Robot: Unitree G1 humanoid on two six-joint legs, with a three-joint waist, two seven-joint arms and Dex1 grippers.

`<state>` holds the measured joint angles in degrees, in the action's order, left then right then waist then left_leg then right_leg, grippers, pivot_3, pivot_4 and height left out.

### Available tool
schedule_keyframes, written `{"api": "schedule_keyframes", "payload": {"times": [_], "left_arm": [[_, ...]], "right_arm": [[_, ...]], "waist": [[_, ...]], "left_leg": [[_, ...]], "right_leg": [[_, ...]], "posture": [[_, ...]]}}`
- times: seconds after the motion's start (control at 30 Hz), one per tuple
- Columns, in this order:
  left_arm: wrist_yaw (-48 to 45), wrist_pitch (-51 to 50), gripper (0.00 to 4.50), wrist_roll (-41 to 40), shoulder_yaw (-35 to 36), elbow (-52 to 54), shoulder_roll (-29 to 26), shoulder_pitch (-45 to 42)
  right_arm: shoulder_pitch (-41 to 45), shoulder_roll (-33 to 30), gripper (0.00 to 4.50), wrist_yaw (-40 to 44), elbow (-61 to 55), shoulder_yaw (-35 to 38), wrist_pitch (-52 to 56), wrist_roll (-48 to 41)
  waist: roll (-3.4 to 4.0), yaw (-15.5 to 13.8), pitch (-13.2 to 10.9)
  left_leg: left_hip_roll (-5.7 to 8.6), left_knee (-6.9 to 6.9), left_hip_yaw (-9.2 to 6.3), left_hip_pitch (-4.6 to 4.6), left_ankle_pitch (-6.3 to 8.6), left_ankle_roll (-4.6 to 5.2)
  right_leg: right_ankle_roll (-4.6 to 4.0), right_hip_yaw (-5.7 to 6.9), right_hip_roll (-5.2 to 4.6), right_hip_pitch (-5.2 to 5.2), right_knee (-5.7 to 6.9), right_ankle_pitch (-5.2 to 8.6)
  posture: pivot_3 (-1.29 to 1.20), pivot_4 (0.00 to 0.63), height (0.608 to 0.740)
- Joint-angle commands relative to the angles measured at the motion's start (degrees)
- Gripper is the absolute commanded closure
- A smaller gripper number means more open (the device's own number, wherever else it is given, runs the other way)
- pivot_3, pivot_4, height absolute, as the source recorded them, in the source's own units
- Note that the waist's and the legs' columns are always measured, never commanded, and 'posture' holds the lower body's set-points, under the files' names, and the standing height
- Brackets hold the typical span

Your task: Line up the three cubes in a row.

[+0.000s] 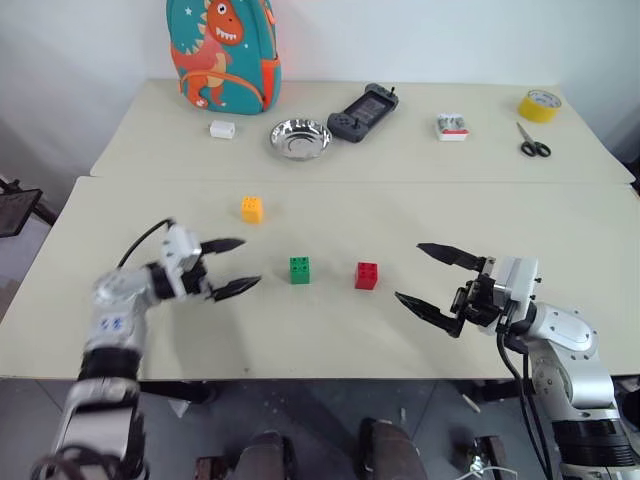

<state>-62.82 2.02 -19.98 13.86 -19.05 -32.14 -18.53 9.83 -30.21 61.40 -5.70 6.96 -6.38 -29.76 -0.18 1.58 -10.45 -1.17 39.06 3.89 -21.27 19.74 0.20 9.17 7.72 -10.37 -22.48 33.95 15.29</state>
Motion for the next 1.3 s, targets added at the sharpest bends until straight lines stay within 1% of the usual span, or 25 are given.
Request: {"api": "schedule_keyframes", "payload": {"times": [0.03,0.1,0.2,0.27,0.33,0.4,0.57,0.67,0.77,0.87,0.97,1.07,1.13,1.23,1.3], "left_arm": [[13.2,-4.5,0.01,-4.4,9.8,13.9,2.1,9.9],[19.5,-5.7,0.01,-5.2,13.7,18.1,4.4,15.2],[27.5,-7.3,0.01,-7.1,17.8,23.0,8.9,20.5],[30.5,-8.9,0.01,-8.1,18.2,26.0,10.7,22.2],[30.4,-10.4,0.01,-8.8,16.3,26.7,11.0,21.9],[29.6,-11.7,0.01,-8.1,13.3,24.4,9.8,18.0],[31.3,-15.6,0.01,-5.2,6.4,15.7,8.3,2.4],[34.3,-15.0,0.01,-1.6,3.1,6.3,9.5,-6.7],[34.6,-13.8,0.01,1.2,-0.6,-2.8,11.4,-14.8],[35.4,-11.7,0.01,4.1,-3.1,-10.8,12.9,-20.5],[35.8,-8.8,0.01,5.9,-4.2,-16.7,13.6,-23.9],[40.3,-6.4,0.01,8.8,-4.7,-24.6,14.8,-28.4],[41.1,-4.8,0.01,9.7,-4.8,-27.5,15.1,-29.9],[40.4,-3.4,0.59,9.5,-4.7,-28.8,15.7,-30.2],[38.4,-2.7,1.21,9.3,-4.9,-29.2,15.6,-29.8]], "right_arm": [[2.5,2.0,0.0,-1.4,1.6,1.1,-2.0,-0.4],[3.5,3.3,0.0,-2.4,2.4,1.2,-2.5,-0.2],[3.4,4.5,0.0,-2.8,2.0,0.5,-3.1,0.1],[3.4,4.7,0.0,-2.9,2.0,0.6,-3.2,0.2],[3.8,4.3,0.0,-2.9,2.6,1.1,-3.2,0.2],[4.1,3.6,0.0,-2.6,3.3,1.6,-3.4,0.2],[4.7,2.1,0.0,-1.8,3.8,1.7,-2.1,0.1],[4.6,1.7,0.0,-2.8,3.7,2.0,-1.8,0.5],[4.1,1.8,0.0,-4.0,3.2,2.4,-2.3,1.2],[3.2,2.0,0.0,-4.7,2.3,2.4,-2.7,1.6],[2.4,2.3,0.0,-5.6,1.5,2.3,-2.7,1.7],[0.7,2.9,0.0,-6.8,0.0,2.1,-2.9,2.0],[0.0,3.1,0.0,-7.4,-0.7,1.8,-3.0,2.1],[-0.7,3.5,0.0,-8.2,-1.6,1.6,-3.0,2.3],[-1.5,3.7,0.0,-8.5,-1.8,1.6,-3.2,2.4]], "waist": [[-0.02,-0.3,0.0],[-0.01,-0.7,0.0],[-0.01,-1.7,0.0],[-0.01,-2.0,0.0],[-0.01,-2.4,0.0],[-0.01,-2.8,0.0],[-0.03,-3.1,0.0],[-0.03,-2.8,0.0],[-0.03,-2.5,0.0],[-0.04,-2.3,0.0],[-0.04,-1.9,0.0],[-0.05,-1.7,0.0],[-0.06,-1.7,0.0],[-0.06,-1.6,0.0],[-0.06,-1.6,0.0]], "left_leg": [[-0.01,0.04,0.0,-0.02,0.0,0.0],[0.0,0.08,-0.11,0.03,0.0,0.0],[0.0,0.09,-0.14,0.06,0.0,0.0],[0.03,0.09,-0.11,0.04,0.01,0.01],[0.03,0.09,-0.04,0.02,0.01,0.01],[0.03,0.1,0.04,0.04,0.01,0.0],[0.07,0.14,0.07,0.01,-0.01,0.02],[0.08,0.09,0.11,0.04,0.0,0.01],[0.08,0.02,0.16,0.02,0.0,0.0],[0.08,0.02,0.17,0.0,0.0,0.0],[0.08,0.02,0.17,-0.01,0.0,0.0],[0.08,0.01,0.17,-0.01,0.0,0.0],[0.08,0.02,0.17,-0.01,0.0,0.01],[0.09,0.02,0.17,-0.01,0.0,0.01],[0.08,0.02,0.16,-0.02,0.0,0.01]], "right_leg": [[0.0,0.02,0.01,0.02,-0.01,0.0],[0.0,-0.02,-0.03,0.1,-0.03,0.0],[0.0,-0.04,-0.04,0.1,-0.04,0.0],[0.0,-0.03,-0.05,0.1,-0.03,0.0],[0.0,-0.03,-0.04,0.09,-0.05,0.0],[-0.01,-0.03,-0.03,0.09,-0.03,0.0],[-0.03,-0.03,-0.01,0.09,-0.02,-0.01],[-0.03,-0.01,0.0,0.07,-0.03,-0.01],[-0.02,0.01,0.02,0.04,-0.07,-0.01],[-0.01,0.03,0.03,0.04,-0.1,-0.01],[-0.01,0.03,0.03,0.04,-0.11,-0.01],[-0.01,0.03,0.03,0.04,-0.11,-0.01],[0.01,0.03,0.03,0.05,-0.12,-0.02],[0.02,0.02,0.02,0.04,-0.12,-0.03],[0.02,0.03,0.02,0.04,-0.11,-0.03]], "posture": [[0.0,0.15,0.74],[0.0,0.15,0.74],[0.0,0.15,0.74],[0.0,0.15,0.74],[0.0,0.15,0.74],[0.0,0.15,0.74],[0.0,0.15,0.74],[0.0,0.15,0.74],[0.0,0.15,0.74],[0.0,0.15,0.74],[0.0,0.15,0.74],[0.0,0.15,0.74],[0.0,0.15,0.74],[0.0,0.15,0.74],[0.0,0.15,0.74]]}}
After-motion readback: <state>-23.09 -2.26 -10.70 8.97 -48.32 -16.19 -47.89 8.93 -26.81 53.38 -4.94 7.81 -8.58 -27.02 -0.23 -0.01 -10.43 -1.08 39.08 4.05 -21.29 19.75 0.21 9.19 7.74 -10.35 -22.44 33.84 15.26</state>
